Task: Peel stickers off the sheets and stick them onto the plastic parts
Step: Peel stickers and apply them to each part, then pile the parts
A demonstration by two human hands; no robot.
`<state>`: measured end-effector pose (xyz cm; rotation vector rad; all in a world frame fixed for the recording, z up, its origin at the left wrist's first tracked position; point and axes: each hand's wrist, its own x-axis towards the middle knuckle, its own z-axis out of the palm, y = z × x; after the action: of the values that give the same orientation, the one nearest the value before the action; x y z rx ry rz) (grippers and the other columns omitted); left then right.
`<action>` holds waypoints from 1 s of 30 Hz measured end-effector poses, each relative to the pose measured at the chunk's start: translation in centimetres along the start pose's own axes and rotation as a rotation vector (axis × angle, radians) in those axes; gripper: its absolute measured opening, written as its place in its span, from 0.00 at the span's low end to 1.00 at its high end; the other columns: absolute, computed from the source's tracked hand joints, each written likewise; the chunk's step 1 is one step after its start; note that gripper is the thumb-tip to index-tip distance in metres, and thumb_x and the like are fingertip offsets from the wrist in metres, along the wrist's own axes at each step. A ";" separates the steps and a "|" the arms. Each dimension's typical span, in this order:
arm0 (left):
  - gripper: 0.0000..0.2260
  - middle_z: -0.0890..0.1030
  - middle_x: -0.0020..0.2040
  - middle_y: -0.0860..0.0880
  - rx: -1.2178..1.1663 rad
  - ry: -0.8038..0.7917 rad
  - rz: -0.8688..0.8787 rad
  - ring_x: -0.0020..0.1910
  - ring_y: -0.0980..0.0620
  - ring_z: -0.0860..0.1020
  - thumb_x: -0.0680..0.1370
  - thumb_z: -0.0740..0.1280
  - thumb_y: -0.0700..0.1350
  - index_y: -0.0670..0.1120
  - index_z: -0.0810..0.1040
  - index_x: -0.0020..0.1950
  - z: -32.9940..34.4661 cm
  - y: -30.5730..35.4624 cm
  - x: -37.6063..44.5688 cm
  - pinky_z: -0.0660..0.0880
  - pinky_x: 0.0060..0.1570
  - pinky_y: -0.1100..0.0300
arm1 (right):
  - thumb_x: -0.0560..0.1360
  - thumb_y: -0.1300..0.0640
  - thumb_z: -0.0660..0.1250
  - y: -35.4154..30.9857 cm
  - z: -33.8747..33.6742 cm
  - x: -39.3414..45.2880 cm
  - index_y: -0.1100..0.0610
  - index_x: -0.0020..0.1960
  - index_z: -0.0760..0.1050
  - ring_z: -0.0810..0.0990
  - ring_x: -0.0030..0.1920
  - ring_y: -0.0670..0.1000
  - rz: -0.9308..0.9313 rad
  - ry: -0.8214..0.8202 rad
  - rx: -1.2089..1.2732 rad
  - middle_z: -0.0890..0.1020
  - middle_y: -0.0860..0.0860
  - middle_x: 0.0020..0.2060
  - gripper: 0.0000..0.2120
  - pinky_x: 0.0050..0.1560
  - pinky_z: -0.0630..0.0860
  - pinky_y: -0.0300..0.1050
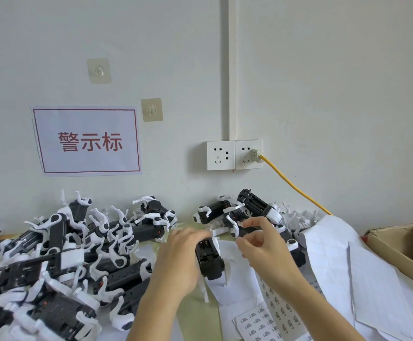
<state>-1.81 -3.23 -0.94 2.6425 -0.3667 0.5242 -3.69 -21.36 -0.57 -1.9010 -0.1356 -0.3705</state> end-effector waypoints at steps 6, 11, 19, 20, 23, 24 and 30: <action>0.42 0.55 0.77 0.59 0.156 -0.188 0.033 0.74 0.50 0.54 0.74 0.56 0.28 0.72 0.61 0.73 0.9 -0.2 -0.1 0.56 0.68 0.54 | 0.78 0.56 0.68 -0.1 0.5 -0.1 0.44 0.62 0.66 0.80 0.44 0.38 -0.010 -0.084 -0.087 0.82 0.46 0.45 0.17 0.39 0.72 0.31; 0.34 0.63 0.70 0.61 0.126 -0.081 0.100 0.70 0.52 0.60 0.75 0.65 0.34 0.66 0.66 0.72 1.6 0.2 -0.2 0.65 0.62 0.56 | 0.73 0.49 0.74 -0.1 0.5 -0.5 0.40 0.64 0.61 0.78 0.52 0.39 -0.090 -0.189 -0.128 0.78 0.43 0.52 0.26 0.46 0.74 0.33; 0.32 0.58 0.76 0.61 0.087 0.000 0.172 0.77 0.58 0.52 0.78 0.67 0.39 0.61 0.60 0.75 1.9 1.0 0.2 0.57 0.72 0.55 | 0.69 0.50 0.77 0.5 1.3 -0.4 0.25 0.59 0.52 0.62 0.58 0.23 -0.284 -0.167 -0.228 0.68 0.28 0.56 0.39 0.52 0.62 0.18; 0.29 0.59 0.75 0.62 0.068 0.012 0.188 0.76 0.59 0.54 0.79 0.67 0.41 0.60 0.61 0.75 1.9 1.2 0.2 0.57 0.71 0.56 | 0.69 0.52 0.76 0.5 1.2 -0.3 0.27 0.60 0.53 0.63 0.58 0.23 -0.306 -0.148 -0.230 0.69 0.28 0.54 0.38 0.53 0.61 0.17; 0.22 0.65 0.71 0.62 -0.015 0.061 0.223 0.73 0.61 0.59 0.81 0.65 0.46 0.58 0.64 0.73 1.9 1.5 0.3 0.57 0.70 0.59 | 0.69 0.55 0.76 0.3 0.6 0.0 0.33 0.63 0.58 0.72 0.57 0.32 -0.354 -0.101 -0.240 0.77 0.37 0.51 0.35 0.53 0.65 0.22; 0.20 0.67 0.70 0.62 -0.057 0.073 0.227 0.71 0.62 0.61 0.81 0.64 0.47 0.58 0.64 0.72 1.9 1.7 0.3 0.56 0.70 0.60 | 0.69 0.56 0.76 0.1 0.3 0.1 0.34 0.63 0.60 0.75 0.56 0.35 -0.369 -0.078 -0.226 0.79 0.40 0.49 0.34 0.52 0.66 0.23; 0.19 0.79 0.52 0.67 -0.364 -0.024 0.201 0.54 0.63 0.76 0.77 0.70 0.51 0.67 0.66 0.62 1.2 2.9 0.3 0.72 0.63 0.51 | 0.66 0.51 0.81 -1.2 -1.4 0.1 0.33 0.57 0.63 0.77 0.51 0.30 -0.292 0.001 -0.064 0.82 0.36 0.46 0.32 0.45 0.68 0.19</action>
<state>-2.15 -6.36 -0.87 2.2741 -0.6725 0.4400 -4.18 -22.21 0.96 -1.9473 -0.4074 -0.5776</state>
